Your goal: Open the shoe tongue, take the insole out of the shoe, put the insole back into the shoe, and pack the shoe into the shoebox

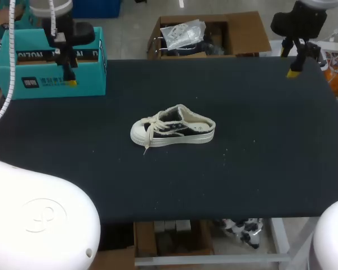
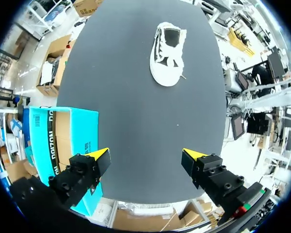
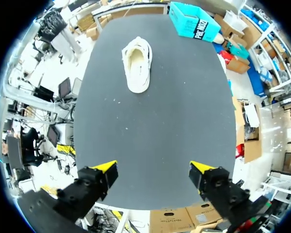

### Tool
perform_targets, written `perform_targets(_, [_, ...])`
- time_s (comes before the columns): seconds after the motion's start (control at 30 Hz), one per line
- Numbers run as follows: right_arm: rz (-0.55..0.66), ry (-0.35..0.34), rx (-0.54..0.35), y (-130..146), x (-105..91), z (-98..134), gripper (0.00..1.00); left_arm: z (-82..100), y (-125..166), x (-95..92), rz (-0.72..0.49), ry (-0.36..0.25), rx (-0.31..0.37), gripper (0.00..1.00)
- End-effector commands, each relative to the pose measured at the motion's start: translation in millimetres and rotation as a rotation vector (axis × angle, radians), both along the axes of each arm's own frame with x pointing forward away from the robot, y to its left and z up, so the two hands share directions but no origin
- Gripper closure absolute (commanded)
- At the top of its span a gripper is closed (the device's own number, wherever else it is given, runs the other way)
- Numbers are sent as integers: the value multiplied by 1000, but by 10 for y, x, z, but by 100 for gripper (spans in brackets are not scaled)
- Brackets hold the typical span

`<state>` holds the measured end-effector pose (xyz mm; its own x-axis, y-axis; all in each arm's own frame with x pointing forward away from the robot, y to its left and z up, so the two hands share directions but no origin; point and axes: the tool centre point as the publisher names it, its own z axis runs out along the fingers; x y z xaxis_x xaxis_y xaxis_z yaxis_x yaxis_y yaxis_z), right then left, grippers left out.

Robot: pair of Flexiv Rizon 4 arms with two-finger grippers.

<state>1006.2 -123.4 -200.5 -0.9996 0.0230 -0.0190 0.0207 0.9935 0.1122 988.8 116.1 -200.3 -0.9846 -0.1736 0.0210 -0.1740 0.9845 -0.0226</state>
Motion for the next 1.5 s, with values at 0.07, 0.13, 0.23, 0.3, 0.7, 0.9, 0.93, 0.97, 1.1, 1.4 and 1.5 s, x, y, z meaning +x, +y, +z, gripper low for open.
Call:
perform_targets(0.07, [-7, -27, 98, 86, -102, -235, 0, -4, -264, -124, 218, 57, 0, 0])
perform_targets(0.13, [-26, -30, 171, 150, -149, -307, 0, -48, -387, -209, 331, 60, 42, 0])
perform_targets(0.23, [-35, -38, 210, 291, -218, -438, 0, -86, -521, -300, 478, 123, 33, 0])
perform_targets(0.3, [-52, -55, 256, 384, -251, -511, 0, -114, -592, -376, 593, 111, 77, 0])
perform_targets(0.7, [-77, -68, 420, 904, -391, -950, 0, -265, -649, -581, 1082, 114, 48, 0])
perform_targets(0.9, [-65, -63, 415, 938, -395, -967, 0, -275, -660, -575, 1076, 89, 108, 0])
perform_targets(0.93, [-65, -63, 415, 938, -395, -967, 0, -275, -660, -575, 1076, 89, 108, 0])
perform_targets(0.97, [-65, -63, 415, 938, -395, -967, 0, -275, -660, -575, 1076, 89, 108, 0])
perform_targets(1.1, [-65, -63, 415, 938, -395, -967, 0, -275, -660, -575, 1076, 89, 108, 0])
perform_targets(1.4, [-79, -50, 436, 1000, -378, -1062, 0, -259, -992, -735, 1201, 66, 83, 0])
perform_targets(1.5, [-88, -53, 470, 1090, -383, -1216, 0, -292, -1233, -828, 1294, 98, 71, 0])
